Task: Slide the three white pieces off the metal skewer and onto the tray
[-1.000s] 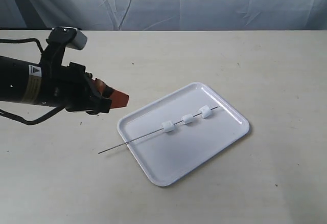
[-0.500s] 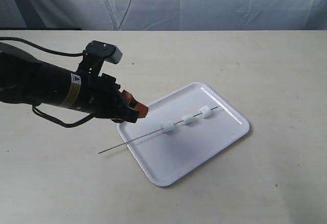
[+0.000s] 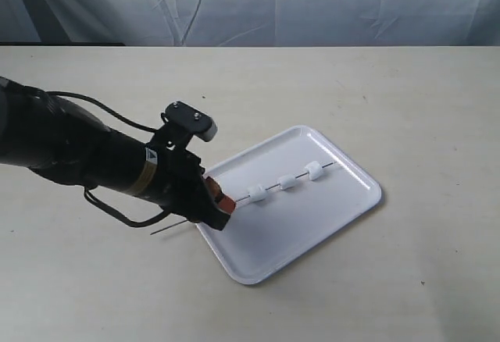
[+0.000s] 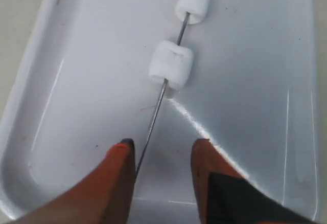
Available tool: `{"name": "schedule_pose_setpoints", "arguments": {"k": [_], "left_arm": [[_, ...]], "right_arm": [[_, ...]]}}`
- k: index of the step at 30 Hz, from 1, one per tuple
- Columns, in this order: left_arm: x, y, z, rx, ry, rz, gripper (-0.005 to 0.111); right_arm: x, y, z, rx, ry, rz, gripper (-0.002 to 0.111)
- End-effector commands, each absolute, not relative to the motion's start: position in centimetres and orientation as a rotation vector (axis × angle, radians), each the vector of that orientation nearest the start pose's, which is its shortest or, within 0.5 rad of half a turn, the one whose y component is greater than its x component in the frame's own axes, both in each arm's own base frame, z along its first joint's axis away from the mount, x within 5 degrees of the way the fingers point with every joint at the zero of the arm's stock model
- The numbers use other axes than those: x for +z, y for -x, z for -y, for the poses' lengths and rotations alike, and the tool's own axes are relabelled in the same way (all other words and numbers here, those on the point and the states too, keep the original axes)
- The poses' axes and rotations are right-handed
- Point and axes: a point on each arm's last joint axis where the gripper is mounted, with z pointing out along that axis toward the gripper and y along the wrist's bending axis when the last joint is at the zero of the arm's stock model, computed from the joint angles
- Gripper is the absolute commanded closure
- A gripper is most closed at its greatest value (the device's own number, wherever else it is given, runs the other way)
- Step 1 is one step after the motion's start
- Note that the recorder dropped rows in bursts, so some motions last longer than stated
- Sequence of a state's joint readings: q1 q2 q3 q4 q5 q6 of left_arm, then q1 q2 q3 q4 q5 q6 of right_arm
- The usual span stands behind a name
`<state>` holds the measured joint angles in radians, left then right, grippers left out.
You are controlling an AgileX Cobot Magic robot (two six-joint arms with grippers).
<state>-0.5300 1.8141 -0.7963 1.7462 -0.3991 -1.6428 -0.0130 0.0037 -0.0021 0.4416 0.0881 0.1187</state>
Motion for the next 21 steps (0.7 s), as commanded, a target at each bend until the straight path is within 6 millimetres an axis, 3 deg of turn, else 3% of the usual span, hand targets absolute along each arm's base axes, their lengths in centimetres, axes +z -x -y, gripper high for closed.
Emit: {"name": "schedule_pose_setpoints", "arguments": {"k": [1,8,13,16,21], "left_arm": [[13.7,-25.7,20.5,-0.496,-1.027,-2.319,0.072],[16.8,-26.9,21.2,-0.437,-0.974,-2.205,0.075],[17.5,-27.1,21.8,-0.554,-0.837,-2.262,0.075],[17.6,-26.9,22.0,-0.582,-0.853,-2.26,0.075],[18.8,-27.6,22.5,-0.583,-0.88,-2.092,0.075]], "right_arm": [[20.5,-5.6,-0.4,0.452,-0.402,-1.545,0.109],[20.2,-5.6,-0.5,0.457,-0.4,-1.571,0.109],[20.3,-5.6,-0.4,0.458,-0.401,-1.569,0.109],[20.3,-5.6,-0.4,0.458,-0.401,-1.569,0.109],[20.3,-5.6,-0.4,0.458,-0.401,-1.569,0.109]]}}
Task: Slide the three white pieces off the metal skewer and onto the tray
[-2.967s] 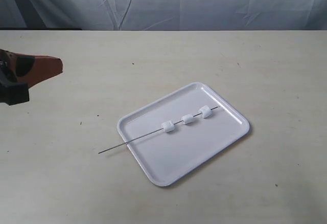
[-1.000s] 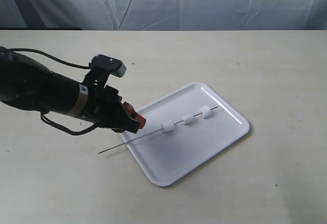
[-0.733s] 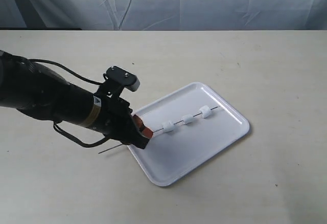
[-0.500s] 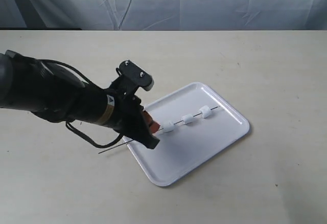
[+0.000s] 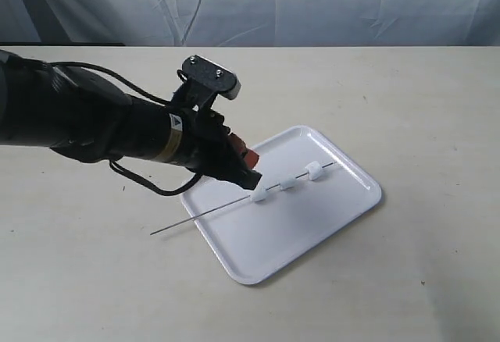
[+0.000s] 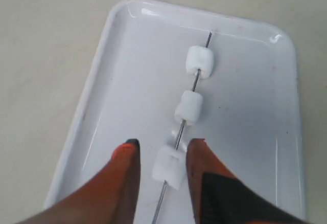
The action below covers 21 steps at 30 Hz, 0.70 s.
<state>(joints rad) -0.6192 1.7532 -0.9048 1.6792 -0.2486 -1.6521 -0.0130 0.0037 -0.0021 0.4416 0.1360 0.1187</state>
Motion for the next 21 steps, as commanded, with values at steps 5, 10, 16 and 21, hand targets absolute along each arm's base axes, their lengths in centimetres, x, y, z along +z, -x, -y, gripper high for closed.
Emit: {"name": "schedule_pose_setpoints", "arguments": {"k": [5,10,16,21], "left_arm": [[18.7,-28.0,22.3,-0.266,-0.909,-2.127,0.075],[17.7,-27.3,20.5,-0.038,-1.003,-2.381,0.075],[18.2,-27.2,20.9,-0.106,-0.902,-2.48,0.075],[17.9,-26.7,21.7,-0.227,-0.92,-2.542,0.069]], "right_arm": [[20.3,-5.6,-0.4,0.458,-0.401,-1.569,0.109],[20.3,-5.6,-0.4,0.458,-0.401,-1.569,0.109],[20.3,-5.6,-0.4,0.458,-0.401,-1.569,0.109],[20.3,-5.6,-0.4,0.455,-0.398,-1.57,0.109]]}}
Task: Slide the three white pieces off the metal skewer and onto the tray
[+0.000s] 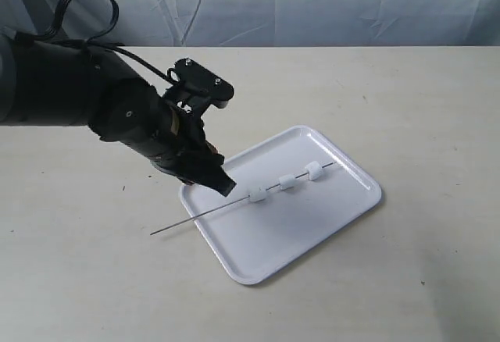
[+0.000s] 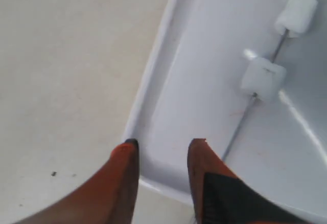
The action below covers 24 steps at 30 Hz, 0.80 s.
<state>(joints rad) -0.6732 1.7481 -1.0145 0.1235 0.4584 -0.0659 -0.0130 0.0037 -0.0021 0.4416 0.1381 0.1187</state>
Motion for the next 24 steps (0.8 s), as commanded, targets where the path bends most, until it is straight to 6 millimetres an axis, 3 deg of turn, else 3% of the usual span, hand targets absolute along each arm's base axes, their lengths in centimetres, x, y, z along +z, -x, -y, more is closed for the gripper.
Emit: {"name": "schedule_pose_setpoints", "arguments": {"k": [1,9,20,24], "left_arm": [[17.8,-26.8,21.8,-0.228,-0.92,-2.537,0.068],[14.6,-27.0,22.0,-0.178,-1.011,-2.609,0.067],[12.7,-28.5,22.1,-0.012,-1.253,-2.398,0.067],[12.6,-28.2,22.0,-0.021,-1.228,-2.454,0.067]], "right_arm": [[20.3,-5.6,-0.4,0.455,-0.398,-1.57,0.109],[20.3,-5.6,-0.4,0.455,-0.398,-1.57,0.109],[20.3,-5.6,-0.4,0.455,-0.398,-1.57,0.109],[20.3,-5.6,-0.4,0.455,-0.398,-1.57,0.109]]}}
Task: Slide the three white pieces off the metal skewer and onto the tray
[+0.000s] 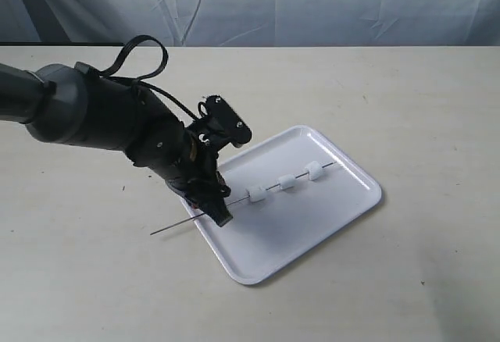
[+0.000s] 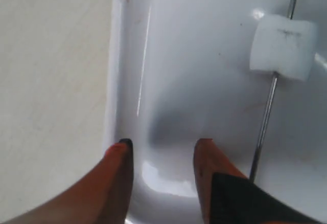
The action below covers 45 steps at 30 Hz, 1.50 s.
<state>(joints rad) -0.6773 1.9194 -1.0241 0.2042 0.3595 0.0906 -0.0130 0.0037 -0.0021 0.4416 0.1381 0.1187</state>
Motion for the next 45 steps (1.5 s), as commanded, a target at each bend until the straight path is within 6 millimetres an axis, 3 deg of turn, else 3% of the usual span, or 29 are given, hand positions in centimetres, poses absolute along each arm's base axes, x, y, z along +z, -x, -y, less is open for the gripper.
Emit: {"name": "schedule_pose_setpoints", "arguments": {"k": [1,5,8,11,28,31,35,40,45], "left_arm": [[12.8,-28.3,22.1,-0.023,-1.223,-2.453,0.066],[16.3,-29.1,22.7,-0.039,-1.153,-2.496,0.056],[17.5,-28.7,23.0,-0.123,-1.096,-2.575,0.055],[17.2,-28.0,23.9,-0.269,-1.167,-2.581,0.055],[12.1,-28.5,23.7,-0.154,-1.289,-2.674,0.055],[11.4,-28.5,23.7,-0.145,-1.299,-2.685,0.065],[11.1,-28.5,23.5,-0.109,-1.339,-2.686,0.105],[11.4,-28.5,23.4,-0.092,-1.347,-2.676,0.106],[13.9,-28.4,23.2,-0.089,-1.347,-2.637,0.106]], "right_arm": [[20.3,-5.6,-0.4,0.455,-0.398,-1.57,0.109],[20.3,-5.6,-0.4,0.455,-0.398,-1.57,0.109],[20.3,-5.6,-0.4,0.455,-0.398,-1.57,0.109],[20.3,-5.6,-0.4,0.455,-0.398,-1.57,0.109],[20.3,-5.6,-0.4,0.455,-0.398,-1.57,0.109],[20.3,-5.6,-0.4,0.455,-0.398,-1.57,0.109],[20.3,-5.6,-0.4,0.455,-0.398,-1.57,0.109],[20.3,-5.6,-0.4,0.455,-0.398,-1.57,0.109],[20.3,-5.6,-0.4,0.455,-0.398,-1.57,0.109]]}}
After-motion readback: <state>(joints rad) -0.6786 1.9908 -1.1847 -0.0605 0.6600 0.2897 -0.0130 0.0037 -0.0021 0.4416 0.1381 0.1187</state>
